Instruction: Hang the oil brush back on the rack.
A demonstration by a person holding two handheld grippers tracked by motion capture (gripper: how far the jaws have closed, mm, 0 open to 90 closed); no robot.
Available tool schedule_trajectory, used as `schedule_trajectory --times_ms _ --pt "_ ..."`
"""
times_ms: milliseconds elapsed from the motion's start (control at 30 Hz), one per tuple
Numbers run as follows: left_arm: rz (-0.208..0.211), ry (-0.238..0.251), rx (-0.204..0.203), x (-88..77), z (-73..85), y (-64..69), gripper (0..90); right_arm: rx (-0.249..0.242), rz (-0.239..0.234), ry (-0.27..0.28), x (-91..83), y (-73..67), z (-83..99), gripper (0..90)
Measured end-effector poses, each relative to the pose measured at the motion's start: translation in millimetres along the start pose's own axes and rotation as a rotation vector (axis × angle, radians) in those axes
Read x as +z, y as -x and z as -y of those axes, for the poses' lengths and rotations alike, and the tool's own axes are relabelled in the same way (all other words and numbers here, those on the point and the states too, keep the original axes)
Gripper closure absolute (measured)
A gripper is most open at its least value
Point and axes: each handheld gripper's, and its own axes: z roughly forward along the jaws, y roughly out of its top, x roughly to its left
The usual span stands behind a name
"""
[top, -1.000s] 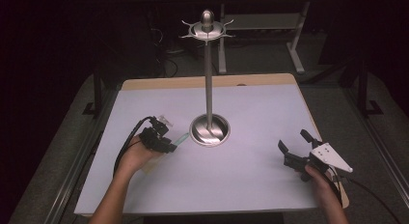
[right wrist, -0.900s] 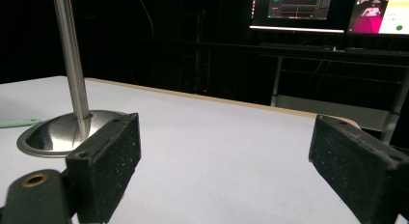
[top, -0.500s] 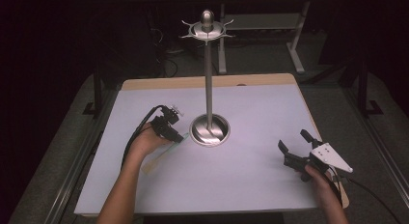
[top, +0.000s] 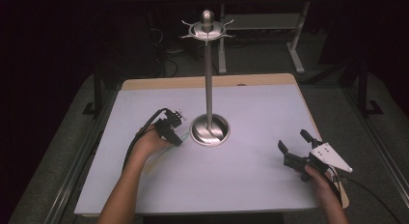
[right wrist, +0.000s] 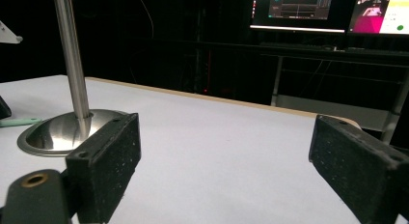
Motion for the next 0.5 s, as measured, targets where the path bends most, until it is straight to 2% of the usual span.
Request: schedule_trajectory --times_ms 133,333,500 --pt "-0.006 -0.008 -0.007 0.2 -1.7 1.1 64.9 0.0 0.0 0.0 0.0 0.1 0.0 10.4" --pt "-0.016 -0.047 -0.005 1.8 -8.2 2.2 66.8 -0.001 -0.001 -0.004 -0.2 0.4 -0.1 10.4" --pt "-0.023 -0.07 -0.007 2.5 -12.4 5.4 71.8 0.002 0.0 0.0 0.1 0.5 0.0 10.4"
